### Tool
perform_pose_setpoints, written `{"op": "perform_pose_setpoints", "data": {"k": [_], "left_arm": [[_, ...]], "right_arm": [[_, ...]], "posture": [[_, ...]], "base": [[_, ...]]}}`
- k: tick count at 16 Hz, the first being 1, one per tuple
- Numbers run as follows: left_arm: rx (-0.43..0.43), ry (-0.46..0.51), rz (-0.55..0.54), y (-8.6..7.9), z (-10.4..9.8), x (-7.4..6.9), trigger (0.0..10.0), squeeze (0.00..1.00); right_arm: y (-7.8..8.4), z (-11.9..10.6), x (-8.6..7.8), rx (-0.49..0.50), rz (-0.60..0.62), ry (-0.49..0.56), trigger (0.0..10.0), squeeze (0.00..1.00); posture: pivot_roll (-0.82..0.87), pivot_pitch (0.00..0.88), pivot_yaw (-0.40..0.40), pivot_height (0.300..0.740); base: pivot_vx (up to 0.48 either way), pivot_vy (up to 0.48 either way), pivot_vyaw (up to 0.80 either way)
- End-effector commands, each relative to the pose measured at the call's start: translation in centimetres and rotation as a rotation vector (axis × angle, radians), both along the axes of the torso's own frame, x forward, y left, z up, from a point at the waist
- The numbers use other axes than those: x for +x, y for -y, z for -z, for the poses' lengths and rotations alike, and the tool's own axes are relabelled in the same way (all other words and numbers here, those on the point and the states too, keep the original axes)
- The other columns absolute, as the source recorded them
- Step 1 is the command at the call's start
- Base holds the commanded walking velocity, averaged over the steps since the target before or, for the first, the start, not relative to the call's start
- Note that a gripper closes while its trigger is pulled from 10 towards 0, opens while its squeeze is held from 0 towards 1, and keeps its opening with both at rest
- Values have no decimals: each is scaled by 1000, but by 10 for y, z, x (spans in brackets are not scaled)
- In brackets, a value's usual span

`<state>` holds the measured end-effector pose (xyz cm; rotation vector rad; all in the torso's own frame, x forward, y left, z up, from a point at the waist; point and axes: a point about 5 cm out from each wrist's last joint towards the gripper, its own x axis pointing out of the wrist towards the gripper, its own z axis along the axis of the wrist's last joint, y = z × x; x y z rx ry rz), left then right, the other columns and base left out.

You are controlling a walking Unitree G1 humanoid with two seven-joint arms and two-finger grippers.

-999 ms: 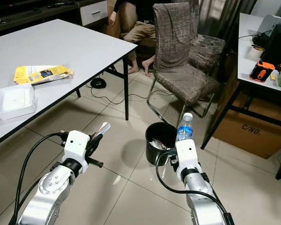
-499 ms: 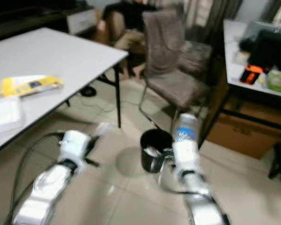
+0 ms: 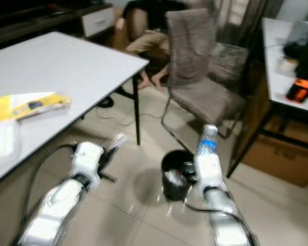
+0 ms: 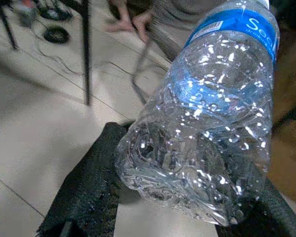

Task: Picking trash to rubbish bin

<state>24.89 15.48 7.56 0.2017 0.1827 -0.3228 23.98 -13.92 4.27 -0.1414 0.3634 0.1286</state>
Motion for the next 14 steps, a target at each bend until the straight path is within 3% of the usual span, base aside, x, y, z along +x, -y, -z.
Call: {"op": "perform_pose_setpoints", "data": {"k": [1,2,10,14], "left_arm": [[-13,29,48,14,-7,4,10000,0],[-12,29,49,15,-7,4,10000,0],[-5,24,61,15,-5,3,10000,0],[-2,24,67,15,-5,4,10000,0]], "right_arm": [[16,1,-2,-29,41,-8,10000,0],[16,1,-2,-30,41,-9,10000,0],[16,5,-5,-44,40,-23,10000,0],[16,8,-7,-47,46,-47,10000,0]], "posture": [[-28,0,-30,740],[-28,0,-30,740],[-31,0,-22,740],[-31,0,-22,740]], "base": [[386,0,-800],[386,0,-800],[384,0,0],[371,0,-642]]}}
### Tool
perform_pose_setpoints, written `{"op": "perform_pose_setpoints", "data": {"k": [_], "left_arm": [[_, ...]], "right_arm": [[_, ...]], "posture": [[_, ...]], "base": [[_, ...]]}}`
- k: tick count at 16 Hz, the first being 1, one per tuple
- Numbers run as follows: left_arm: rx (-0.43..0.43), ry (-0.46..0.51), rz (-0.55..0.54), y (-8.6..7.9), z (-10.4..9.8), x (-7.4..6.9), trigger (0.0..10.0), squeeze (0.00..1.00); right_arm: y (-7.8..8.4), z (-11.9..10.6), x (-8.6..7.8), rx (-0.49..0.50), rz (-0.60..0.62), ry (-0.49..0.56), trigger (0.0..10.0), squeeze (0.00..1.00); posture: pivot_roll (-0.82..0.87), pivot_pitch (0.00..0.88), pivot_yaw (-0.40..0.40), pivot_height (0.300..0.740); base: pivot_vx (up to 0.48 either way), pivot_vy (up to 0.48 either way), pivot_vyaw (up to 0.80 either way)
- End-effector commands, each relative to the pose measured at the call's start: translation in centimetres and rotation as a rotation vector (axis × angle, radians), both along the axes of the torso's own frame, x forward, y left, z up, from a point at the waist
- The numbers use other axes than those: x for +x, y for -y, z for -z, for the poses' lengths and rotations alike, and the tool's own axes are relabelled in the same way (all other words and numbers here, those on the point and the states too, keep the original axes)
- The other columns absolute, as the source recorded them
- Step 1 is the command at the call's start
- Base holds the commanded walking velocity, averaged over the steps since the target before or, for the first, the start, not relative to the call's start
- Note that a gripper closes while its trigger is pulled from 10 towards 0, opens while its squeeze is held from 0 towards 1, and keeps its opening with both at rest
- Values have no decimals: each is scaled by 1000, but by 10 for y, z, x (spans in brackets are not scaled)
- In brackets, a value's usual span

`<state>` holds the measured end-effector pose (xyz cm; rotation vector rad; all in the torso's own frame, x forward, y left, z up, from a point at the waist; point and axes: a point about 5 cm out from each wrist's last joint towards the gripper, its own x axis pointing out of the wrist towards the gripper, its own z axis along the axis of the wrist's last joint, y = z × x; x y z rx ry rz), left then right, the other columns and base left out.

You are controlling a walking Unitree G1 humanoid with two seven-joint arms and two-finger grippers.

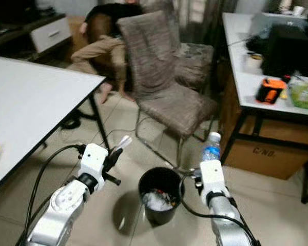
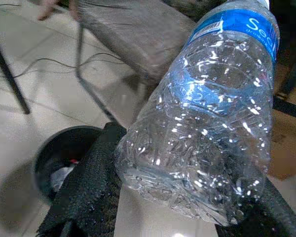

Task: Picking trash to rubbish bin

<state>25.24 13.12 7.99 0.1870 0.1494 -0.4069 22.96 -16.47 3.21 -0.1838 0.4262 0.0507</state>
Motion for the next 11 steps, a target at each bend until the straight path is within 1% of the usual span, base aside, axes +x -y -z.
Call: {"op": "perform_pose_setpoints", "data": {"k": [1,4,6,8,11], "left_arm": [[24,3,-17,-8,-1,1,10000,0],[23,5,-25,-8,-1,3,10000,0],[22,6,-31,-7,-1,4,10000,0],[25,4,-33,-8,-1,4,10000,0],[36,1,-43,-11,0,2,10000,0]], "right_arm": [[-9,-2,3,7,-32,5,10000,0],[-12,0,3,11,-49,-7,10000,0],[-20,1,5,39,-93,-17,10000,0],[-25,2,5,49,-130,-21,10000,0],[-29,4,6,26,-177,-23,10000,0]], "posture": [[-30,0,-22,740],[-25,0,-31,740],[-24,0,-30,740],[-21,0,-32,740],[-17,0,-34,740]], "base": [[368,0,0],[369,0,0],[366,0,0],[364,0,0],[349,0,0]]}}
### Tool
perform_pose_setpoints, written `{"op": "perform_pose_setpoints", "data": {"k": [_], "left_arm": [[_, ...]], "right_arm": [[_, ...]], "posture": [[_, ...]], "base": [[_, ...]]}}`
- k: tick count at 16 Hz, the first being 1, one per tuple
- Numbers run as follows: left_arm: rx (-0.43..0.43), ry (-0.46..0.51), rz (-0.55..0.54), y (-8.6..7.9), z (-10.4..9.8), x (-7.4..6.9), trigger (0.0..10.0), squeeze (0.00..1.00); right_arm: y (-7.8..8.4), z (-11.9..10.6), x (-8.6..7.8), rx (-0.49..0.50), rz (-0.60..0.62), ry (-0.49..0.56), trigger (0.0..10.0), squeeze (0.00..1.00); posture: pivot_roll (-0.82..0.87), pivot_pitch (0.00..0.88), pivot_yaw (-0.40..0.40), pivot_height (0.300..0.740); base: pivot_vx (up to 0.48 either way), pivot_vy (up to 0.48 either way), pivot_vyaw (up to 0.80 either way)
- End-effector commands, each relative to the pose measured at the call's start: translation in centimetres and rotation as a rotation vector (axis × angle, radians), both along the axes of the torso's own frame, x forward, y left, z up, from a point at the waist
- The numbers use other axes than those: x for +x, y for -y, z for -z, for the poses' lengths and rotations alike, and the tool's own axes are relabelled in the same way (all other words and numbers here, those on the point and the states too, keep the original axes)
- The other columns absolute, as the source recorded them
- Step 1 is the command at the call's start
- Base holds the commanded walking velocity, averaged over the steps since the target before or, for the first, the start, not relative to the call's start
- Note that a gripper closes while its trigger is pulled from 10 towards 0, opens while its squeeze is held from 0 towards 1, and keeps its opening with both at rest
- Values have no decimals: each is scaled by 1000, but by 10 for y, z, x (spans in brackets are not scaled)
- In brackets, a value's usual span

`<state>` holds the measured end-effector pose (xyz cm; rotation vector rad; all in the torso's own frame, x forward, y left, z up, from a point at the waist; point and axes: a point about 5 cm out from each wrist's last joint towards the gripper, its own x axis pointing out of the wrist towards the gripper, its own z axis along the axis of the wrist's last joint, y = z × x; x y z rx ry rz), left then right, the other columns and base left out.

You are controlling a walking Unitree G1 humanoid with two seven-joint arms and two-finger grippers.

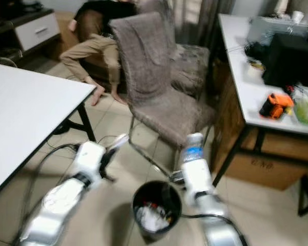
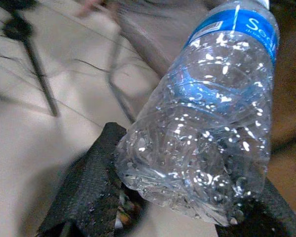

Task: Picking trash to rubbish bin

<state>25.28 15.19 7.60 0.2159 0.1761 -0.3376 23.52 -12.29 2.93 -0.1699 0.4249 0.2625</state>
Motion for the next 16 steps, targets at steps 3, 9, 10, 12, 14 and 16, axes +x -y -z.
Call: {"op": "perform_pose_setpoints", "data": {"k": [3,9,10,12,14,16], "left_arm": [[21,-2,-16,2,-1,1,10000,0],[73,-68,71,-9,3,-11,10000,0],[75,-70,93,-8,2,-12,10000,0],[73,-89,186,-7,-2,-19,10000,0],[72,-138,273,-5,-2,-24,10000,0],[64,-192,327,-13,-6,-39,10000,0]], "right_arm": [[13,3,7,-74,8,11,10000,0],[-19,29,29,-90,-283,-145,10000,0],[-20,30,30,-81,-295,-164,10000,0],[-24,36,33,-62,-359,-223,10000,0],[-28,36,40,-72,-440,-258,10000,0],[-28,36,45,-69,-451,-281,10000,0]], "posture": [[-12,0,-39,740],[6,33,-41,740],[7,34,-42,740],[17,38,-47,740],[18,51,-45,740],[24,49,-51,740]], "base": [[0,0,0],[0,0,0],[0,0,0],[0,0,0],[0,0,0],[0,0,0]]}}
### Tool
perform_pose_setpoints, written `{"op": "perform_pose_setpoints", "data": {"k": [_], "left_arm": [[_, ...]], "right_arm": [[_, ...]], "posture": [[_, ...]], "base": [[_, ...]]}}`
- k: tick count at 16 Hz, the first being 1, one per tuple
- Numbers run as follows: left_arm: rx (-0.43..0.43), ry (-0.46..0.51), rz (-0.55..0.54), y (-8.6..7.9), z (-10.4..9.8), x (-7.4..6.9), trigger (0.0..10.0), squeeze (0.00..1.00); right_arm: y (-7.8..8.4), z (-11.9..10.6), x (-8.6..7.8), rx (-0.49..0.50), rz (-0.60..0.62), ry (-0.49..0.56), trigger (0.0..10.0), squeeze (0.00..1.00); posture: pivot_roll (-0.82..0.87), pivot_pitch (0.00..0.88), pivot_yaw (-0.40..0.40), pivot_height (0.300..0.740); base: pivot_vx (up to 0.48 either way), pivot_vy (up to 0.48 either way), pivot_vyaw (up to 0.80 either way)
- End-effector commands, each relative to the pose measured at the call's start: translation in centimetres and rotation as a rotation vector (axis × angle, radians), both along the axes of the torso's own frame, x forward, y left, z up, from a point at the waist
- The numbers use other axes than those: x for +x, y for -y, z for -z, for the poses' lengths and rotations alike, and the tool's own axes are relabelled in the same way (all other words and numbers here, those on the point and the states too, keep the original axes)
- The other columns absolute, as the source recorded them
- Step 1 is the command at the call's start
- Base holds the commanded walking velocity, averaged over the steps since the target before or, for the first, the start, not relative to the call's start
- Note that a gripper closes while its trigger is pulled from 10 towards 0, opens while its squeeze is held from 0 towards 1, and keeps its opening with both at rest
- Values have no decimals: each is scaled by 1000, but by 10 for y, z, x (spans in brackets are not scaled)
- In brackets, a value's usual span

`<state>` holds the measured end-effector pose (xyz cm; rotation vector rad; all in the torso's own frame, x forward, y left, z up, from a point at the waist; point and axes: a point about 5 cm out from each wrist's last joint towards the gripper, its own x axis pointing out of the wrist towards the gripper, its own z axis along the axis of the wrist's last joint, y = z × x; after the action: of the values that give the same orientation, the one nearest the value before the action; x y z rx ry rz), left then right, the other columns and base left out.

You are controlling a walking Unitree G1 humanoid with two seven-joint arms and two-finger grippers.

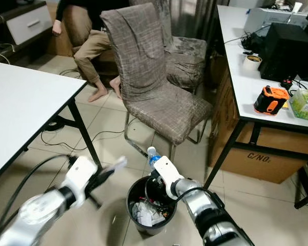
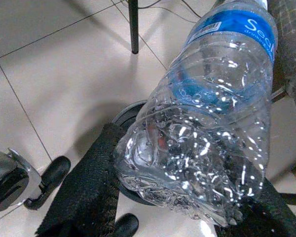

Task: Picking trash to rubbish bin

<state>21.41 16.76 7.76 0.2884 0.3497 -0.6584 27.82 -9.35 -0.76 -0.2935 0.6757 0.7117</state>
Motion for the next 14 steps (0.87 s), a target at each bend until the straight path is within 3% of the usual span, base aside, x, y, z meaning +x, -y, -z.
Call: {"op": "perform_pose_setpoints", "data": {"k": [1,6,12,13,14], "left_arm": [[-22,-13,31,2,-4,-3,10000,0],[-30,-28,61,4,-13,-5,10000,0],[-16,-39,56,1,-14,-7,10000,0],[-16,-40,54,1,-14,-6,10000,0],[-14,-39,52,1,-14,-6,10000,0]], "right_arm": [[0,-1,2,-6,-17,0,10000,0],[0,-10,17,-37,-43,21,10000,0],[8,-11,22,-78,-32,23,10000,0],[10,-13,24,-82,-22,34,10000,106],[11,-14,26,-81,-10,43,10000,816]], "posture": [[26,44,-52,740],[30,26,-56,740],[38,19,-63,740],[40,19,-66,740],[40,20,-67,740]], "base": [[0,0,0],[0,0,0],[0,0,0],[0,0,0],[0,0,0]]}}
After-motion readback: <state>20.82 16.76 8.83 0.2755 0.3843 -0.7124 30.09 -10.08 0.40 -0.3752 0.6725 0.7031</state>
